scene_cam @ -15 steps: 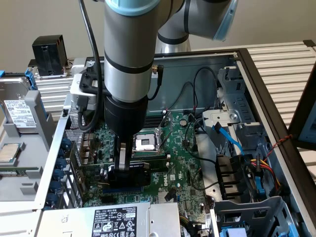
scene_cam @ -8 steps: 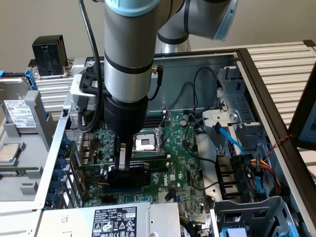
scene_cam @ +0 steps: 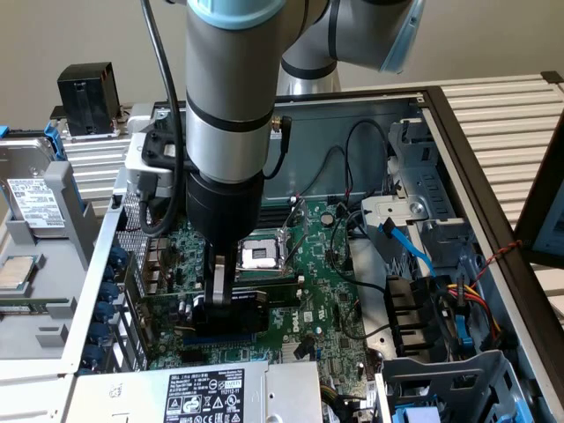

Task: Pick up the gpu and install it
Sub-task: 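Insert the gpu into the slot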

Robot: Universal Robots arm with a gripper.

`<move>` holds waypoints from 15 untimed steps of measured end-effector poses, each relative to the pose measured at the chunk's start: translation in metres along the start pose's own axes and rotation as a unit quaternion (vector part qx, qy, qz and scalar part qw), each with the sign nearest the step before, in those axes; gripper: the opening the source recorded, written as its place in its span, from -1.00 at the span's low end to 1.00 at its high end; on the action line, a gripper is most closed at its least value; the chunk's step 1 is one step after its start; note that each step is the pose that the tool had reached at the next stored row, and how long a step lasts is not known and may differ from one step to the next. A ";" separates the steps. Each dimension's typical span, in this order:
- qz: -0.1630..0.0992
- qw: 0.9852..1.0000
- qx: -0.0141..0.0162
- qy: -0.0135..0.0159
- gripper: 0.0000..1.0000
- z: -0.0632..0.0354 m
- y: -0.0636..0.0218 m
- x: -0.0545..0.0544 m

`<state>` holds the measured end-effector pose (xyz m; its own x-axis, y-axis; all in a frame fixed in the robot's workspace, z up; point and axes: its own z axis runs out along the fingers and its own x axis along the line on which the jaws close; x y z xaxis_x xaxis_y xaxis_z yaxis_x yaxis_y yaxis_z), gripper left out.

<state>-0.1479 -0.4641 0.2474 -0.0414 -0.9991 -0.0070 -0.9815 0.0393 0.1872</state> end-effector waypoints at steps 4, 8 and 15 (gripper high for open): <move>-0.001 1.000 0.000 0.000 -0.46 0.0000 0.0000 0.000; -0.001 1.000 0.000 0.000 -0.46 0.0000 0.0000 0.000; -0.001 1.000 0.000 0.000 -0.46 -0.0001 -0.0007 0.000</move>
<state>-0.1472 -0.4641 0.2474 -0.0384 -0.9992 -0.0067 -0.9816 0.0365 0.1872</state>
